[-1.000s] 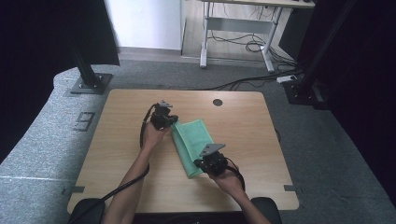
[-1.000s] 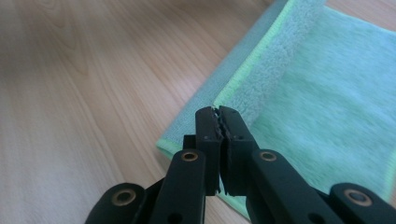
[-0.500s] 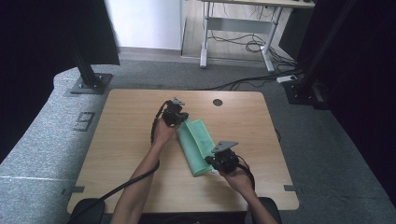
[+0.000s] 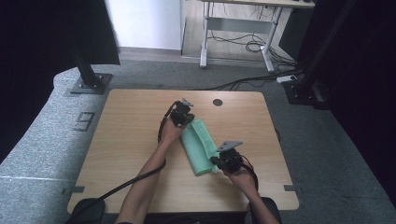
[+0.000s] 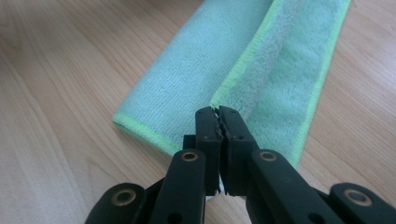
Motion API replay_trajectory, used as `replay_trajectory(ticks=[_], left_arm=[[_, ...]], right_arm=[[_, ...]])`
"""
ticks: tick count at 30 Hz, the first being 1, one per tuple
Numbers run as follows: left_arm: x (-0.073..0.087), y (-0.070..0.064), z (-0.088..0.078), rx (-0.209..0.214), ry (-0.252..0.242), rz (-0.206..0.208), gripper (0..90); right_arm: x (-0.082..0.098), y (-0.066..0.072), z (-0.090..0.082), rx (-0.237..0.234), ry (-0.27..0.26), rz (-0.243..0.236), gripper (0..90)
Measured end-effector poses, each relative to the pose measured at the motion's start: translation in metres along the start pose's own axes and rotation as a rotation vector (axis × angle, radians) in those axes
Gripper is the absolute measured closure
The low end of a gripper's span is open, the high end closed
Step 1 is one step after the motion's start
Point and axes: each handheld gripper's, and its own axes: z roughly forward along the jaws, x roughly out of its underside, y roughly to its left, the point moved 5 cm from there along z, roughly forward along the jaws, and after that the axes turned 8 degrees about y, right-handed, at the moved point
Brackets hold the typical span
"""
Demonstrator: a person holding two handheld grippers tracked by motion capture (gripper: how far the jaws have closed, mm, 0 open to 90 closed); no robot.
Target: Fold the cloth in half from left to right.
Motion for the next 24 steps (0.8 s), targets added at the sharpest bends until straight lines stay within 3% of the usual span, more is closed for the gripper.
replay_trajectory(ticks=[7, 14, 19, 24], left_arm=[[-0.002, -0.007, 0.012, -0.002, 0.011, 0.017, 82.0], [-0.007, -0.009, 0.01, -0.019, -0.023, 0.017, 53.6], [-0.013, -0.011, 0.001, -0.018, -0.048, 0.03, 42.2], [-0.014, -0.015, -0.007, -0.012, -0.05, 0.043, 37.2]], right_arm=[[0.004, -0.005, 0.003, 0.008, 0.013, 0.014, 86.1], [0.008, -0.013, -0.001, 0.036, 0.016, 0.035, 83.0], [0.011, -0.022, -0.007, 0.063, 0.01, 0.065, 81.2], [0.013, -0.029, -0.011, 0.09, 0.008, 0.08, 75.5]])
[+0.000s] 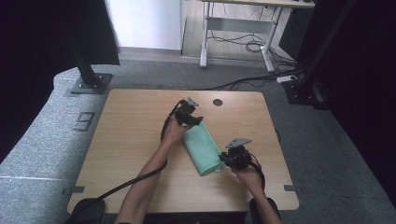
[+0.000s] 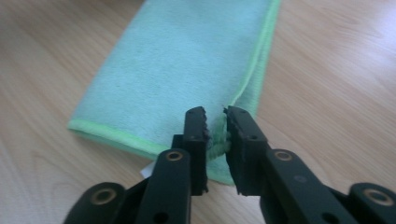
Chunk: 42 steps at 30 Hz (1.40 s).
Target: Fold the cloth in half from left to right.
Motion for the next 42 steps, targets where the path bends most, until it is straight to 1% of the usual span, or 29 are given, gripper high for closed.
replay_trajectory(ticks=[5, 8, 10, 11, 12, 13, 14, 15, 16, 17, 20, 22, 23, 24, 26, 30, 31, 32, 33, 36, 37, 39, 41, 42], left_arm=[[0.008, -0.006, -0.01, 0.008, -0.007, 0.02, 30.3], [0.017, -0.01, -0.016, 0.021, -0.003, 0.026, 26.5], [0.023, -0.012, -0.018, 0.025, 0.004, 0.032, 23.5], [0.023, -0.012, -0.018, 0.025, 0.004, 0.032, 23.1], [0.032, -0.014, -0.021, 0.023, 0.011, 0.035, 21.9], [0.035, -0.014, -0.022, 0.026, 0.012, 0.035, 21.3], [0.039, -0.015, -0.023, 0.031, 0.011, 0.031, 21.2], [0.039, -0.015, -0.023, 0.031, 0.011, 0.031, 21.2], [0.043, -0.016, -0.024, 0.037, 0.012, 0.03, 21.2], [0.05, -0.017, -0.025, 0.037, 0.018, 0.028, 20.0], [0.058, -0.02, -0.027, 0.04, 0.023, 0.023, 19.3], [0.063, -0.021, -0.028, 0.042, 0.025, 0.021, 18.8], [0.063, -0.021, -0.028, 0.042, 0.025, 0.021, 18.5], [0.069, -0.023, -0.03, 0.047, 0.026, 0.019, 18.3], [0.072, -0.026, -0.031, 0.05, 0.028, 0.018, 17.8], [0.081, -0.033, -0.034, 0.062, 0.028, 0.022, 17.7], [0.083, -0.035, -0.035, 0.062, 0.031, 0.03, 17.6], [0.085, -0.036, -0.035, 0.065, 0.029, 0.029, 17.6], [0.086, -0.038, -0.035, 0.068, 0.029, 0.029, 17.5], [0.091, -0.042, -0.032, 0.07, 0.038, 0.038, 17.5], [0.092, -0.043, -0.031, 0.067, 0.042, 0.039, 17.5], [0.095, -0.045, -0.027, 0.063, 0.051, 0.043, 17.6], [0.097, -0.046, -0.023, 0.06, 0.062, 0.05, 17.5], [0.098, -0.047, -0.022, 0.061, 0.066, 0.049, 17.5]], right_arm=[[0.002, -0.011, -0.003, 0.056, 0.005, 0.026, 67.7], [0.001, -0.015, -0.005, 0.067, -0.004, 0.038, 62.9], [-0.001, -0.017, -0.004, 0.067, -0.007, 0.04, 58.1], [-0.001, -0.017, -0.004, 0.067, -0.007, 0.04, 58.1], [-0.004, -0.018, -0.003, 0.073, -0.011, 0.044, 55.2], [-0.004, -0.019, -0.001, 0.071, -0.011, 0.044, 53.1], [-0.005, -0.019, 0.0, 0.069, -0.009, 0.045, 51.6], [-0.005, -0.019, 0.0, 0.069, -0.009, 0.045, 51.6], [-0.006, -0.019, 0.002, 0.072, -0.007, 0.041, 50.6], [-0.007, -0.02, 0.006, 0.069, 0.007, 0.036, 48.8], [-0.005, -0.021, 0.012, 0.071, 0.033, 0.029, 48.4], [-0.001, -0.024, 0.016, 0.085, 0.051, 0.026, 48.4], [0.0, -0.026, 0.017, 0.091, 0.058, 0.028, 48.5], [0.003, -0.029, 0.019, 0.092, 0.069, 0.033, 48.6], [0.006, -0.032, 0.021, 0.096, 0.079, 0.033, 48.7], [0.009, -0.035, 0.022, 0.098, 0.078, 0.045, 51.1], [0.009, -0.035, 0.021, 0.099, 0.072, 0.051, 54.2], [0.008, -0.035, 0.018, 0.087, 0.06, 0.063, 58.3], [0.006, -0.033, 0.015, 0.07, 0.048, 0.069, 60.3], [0.003, -0.027, 0.012, 0.032, 0.03, 0.063, 63.4], [0.002, -0.024, 0.014, 0.017, 0.035, 0.055, 63.5], [0.003, -0.02, 0.019, 0.003, 0.054, 0.047, 63.8], [0.005, -0.016, 0.026, -0.007, 0.088, 0.034, 68.2], [0.006, -0.015, 0.029, -0.014, 0.098, 0.036, 72.8]])
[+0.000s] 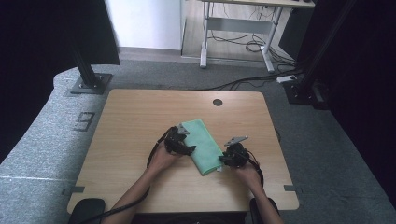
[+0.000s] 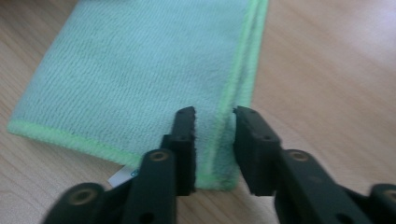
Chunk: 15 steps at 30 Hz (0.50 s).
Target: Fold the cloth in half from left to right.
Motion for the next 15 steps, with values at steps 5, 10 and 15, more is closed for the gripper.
replay_trajectory(ticks=[5, 10, 15], left_arm=[[0.001, -0.001, 0.003, -0.006, -0.007, -0.007, 17.1], [-0.008, -0.004, -0.008, -0.008, -0.047, -0.006, 17.2], [-0.009, -0.007, -0.007, -0.007, -0.039, 0.006, 16.8]], right_arm=[[-0.002, 0.006, -0.003, -0.004, 0.002, -0.013, 86.7], [-0.013, 0.008, -0.026, 0.017, -0.087, -0.018, 87.0], [-0.011, -0.002, -0.027, 0.027, -0.087, 0.013, 86.8]])
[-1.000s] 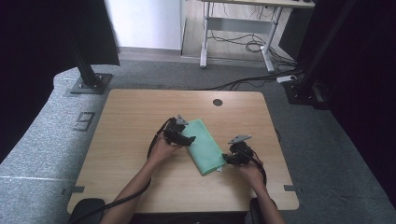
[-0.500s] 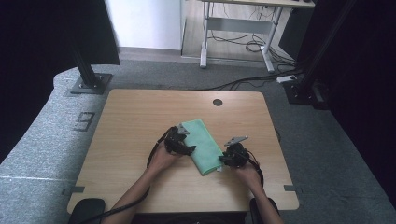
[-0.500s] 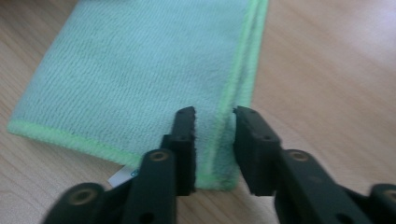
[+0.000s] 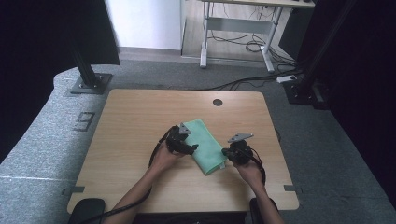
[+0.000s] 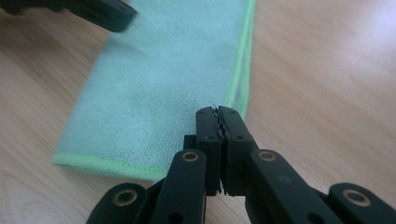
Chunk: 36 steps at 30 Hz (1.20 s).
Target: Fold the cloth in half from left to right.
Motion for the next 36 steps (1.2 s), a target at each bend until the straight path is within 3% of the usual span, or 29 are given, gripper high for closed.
replay_trajectory(ticks=[1, 4, 10, 17, 20, 25, 27, 33, 36], left_arm=[[0.003, -0.002, 0.004, -0.004, 0.013, 0.001, 16.7], [0.007, -0.004, 0.011, -0.017, 0.034, 0.007, 16.6], [0.009, -0.002, 0.015, -0.025, 0.04, 0.003, 16.6], [0.006, -0.006, 0.012, -0.02, 0.02, 0.004, 16.4], [0.006, -0.011, 0.007, -0.016, 0.031, 0.018, 15.5], [0.013, -0.024, 0.005, -0.016, 0.049, 0.021, 14.6], [0.015, -0.025, 0.008, -0.036, 0.072, 0.027, 14.3], [0.017, -0.017, 0.007, -0.047, 0.08, 0.006, 13.9], [0.022, -0.007, 0.004, -0.061, 0.084, -0.016, 13.9]], right_arm=[[0.007, -0.005, 0.009, -0.007, 0.037, 0.017, 86.4], [0.012, -0.008, 0.016, -0.001, 0.067, 0.02, 85.1], [0.015, -0.015, 0.017, 0.014, 0.078, 0.034, 84.5], [0.01, -0.018, 0.02, 0.042, 0.06, 0.027, 64.0], [0.013, -0.021, 0.026, 0.059, 0.085, 0.013, 58.9], [0.016, -0.024, 0.027, 0.043, 0.083, 0.005, 55.3], [0.017, -0.023, 0.027, 0.024, 0.081, 0.013, 54.9], [0.019, -0.012, 0.026, -0.009, 0.085, -0.012, 54.3], [0.017, -0.002, 0.028, -0.031, 0.085, -0.03, 53.8]])
